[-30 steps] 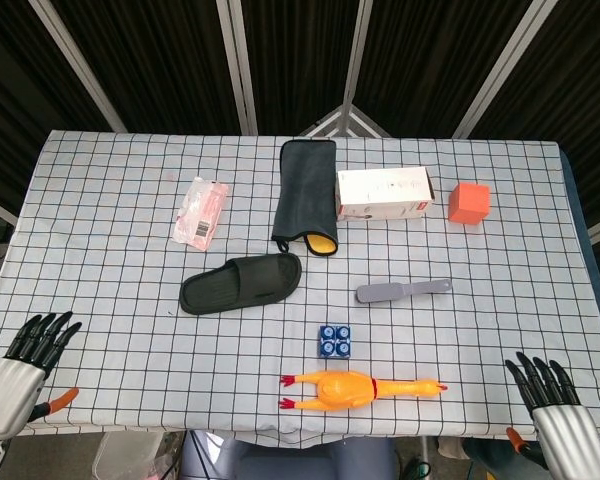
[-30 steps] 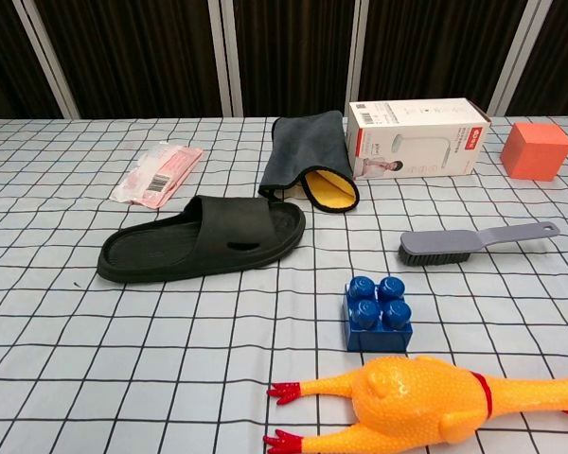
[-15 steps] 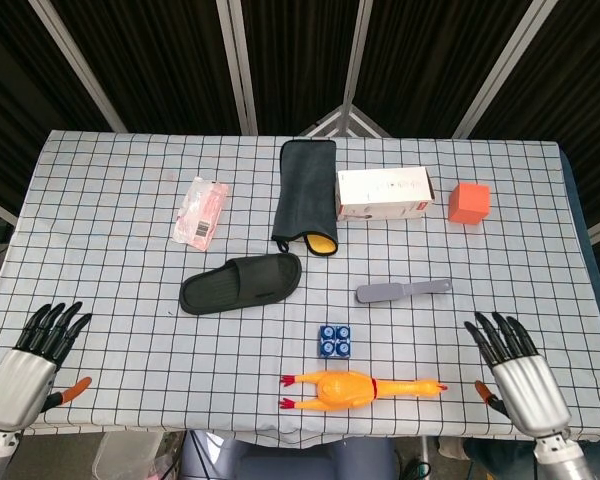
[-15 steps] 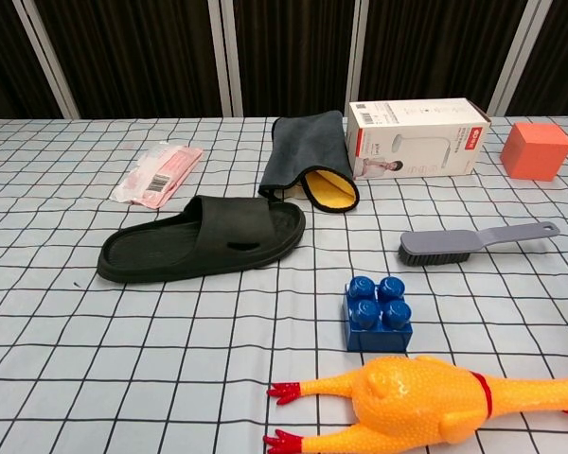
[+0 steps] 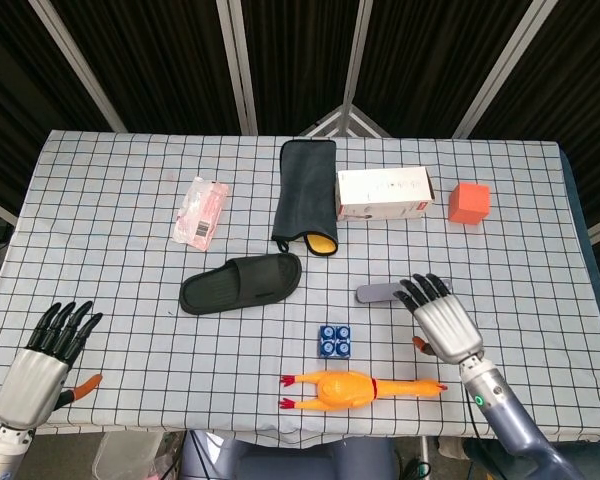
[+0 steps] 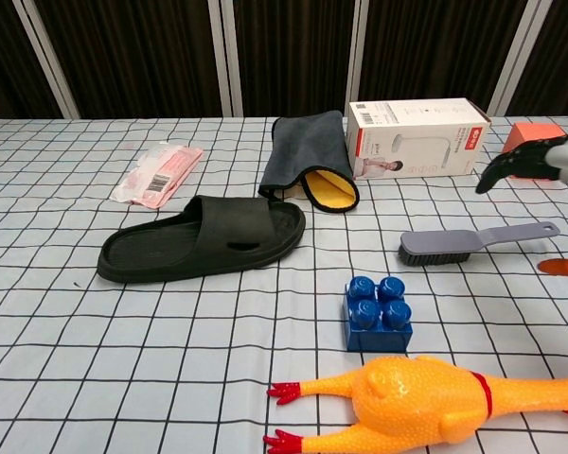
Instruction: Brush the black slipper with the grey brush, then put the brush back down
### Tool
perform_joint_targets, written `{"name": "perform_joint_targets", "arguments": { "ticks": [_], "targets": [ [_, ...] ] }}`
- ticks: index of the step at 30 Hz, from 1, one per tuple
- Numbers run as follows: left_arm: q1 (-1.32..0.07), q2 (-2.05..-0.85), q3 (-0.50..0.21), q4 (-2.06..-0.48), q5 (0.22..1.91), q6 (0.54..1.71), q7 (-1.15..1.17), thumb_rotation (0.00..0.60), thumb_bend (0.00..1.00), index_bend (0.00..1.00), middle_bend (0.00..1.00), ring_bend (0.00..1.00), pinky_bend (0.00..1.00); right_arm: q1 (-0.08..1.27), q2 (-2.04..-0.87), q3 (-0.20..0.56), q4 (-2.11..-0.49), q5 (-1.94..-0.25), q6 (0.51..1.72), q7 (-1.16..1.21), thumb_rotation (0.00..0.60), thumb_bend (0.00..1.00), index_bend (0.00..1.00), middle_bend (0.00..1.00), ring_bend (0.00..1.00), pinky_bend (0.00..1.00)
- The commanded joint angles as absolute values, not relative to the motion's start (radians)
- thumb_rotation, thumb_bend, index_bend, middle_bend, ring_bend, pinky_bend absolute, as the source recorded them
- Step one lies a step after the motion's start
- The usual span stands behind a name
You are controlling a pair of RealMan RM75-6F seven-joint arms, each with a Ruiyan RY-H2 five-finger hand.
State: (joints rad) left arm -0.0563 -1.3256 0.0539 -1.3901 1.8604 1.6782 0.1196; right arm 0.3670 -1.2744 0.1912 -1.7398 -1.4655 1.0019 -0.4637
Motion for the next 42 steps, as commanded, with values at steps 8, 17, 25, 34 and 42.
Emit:
{"name": "perform_joint_targets", "arguments": {
  "ticks": [8, 17, 25, 34, 42],
  "targets": [
    [-0.079, -1.35, 0.031, -1.375, 1.796, 1.613, 0.15, 0.567, 0.12, 0.0, 0.0, 0.0, 0.03, 0.528, -1.389, 0.252, -1.591, -1.286, 0.84, -0.551, 0.6, 0.31, 0.28, 0.2, 0.13, 0.14],
    [-0.084, -1.36, 0.018, -1.369, 1.751, 1.588, 0.166, 0.566, 0.12, 0.0, 0.0, 0.0, 0.03, 0.596, -1.429, 0.234, -1.495, -1.224, 0.779, -0.549, 0.6, 0.31, 0.28, 0.2, 0.13, 0.14],
    [-0.083, -1.36, 0.014, -1.367, 1.732, 1.587, 0.167, 0.567, 0.12, 0.0, 0.0, 0.0, 0.03, 0.629, -1.461, 0.208, -1.433, -1.199, 0.759, -0.531, 0.6, 0.33, 0.29, 0.2, 0.13, 0.14],
    [-0.086, -1.356, 0.011, -1.364, 1.719, 1.586, 0.158, 0.565, 0.12, 0.0, 0.0, 0.0, 0.03, 0.66, -1.489, 0.194, -1.392, -1.196, 0.758, -0.512, 0.6, 0.35, 0.32, 0.2, 0.15, 0.15],
    [-0.085, -1.347, 0.012, -1.365, 1.714, 1.591, 0.146, 0.567, 0.12, 0.0, 0.0, 0.0, 0.03, 0.676, -1.507, 0.178, -1.375, -1.192, 0.77, -0.499, 0.6, 0.35, 0.35, 0.22, 0.16, 0.16]
  ]
}}
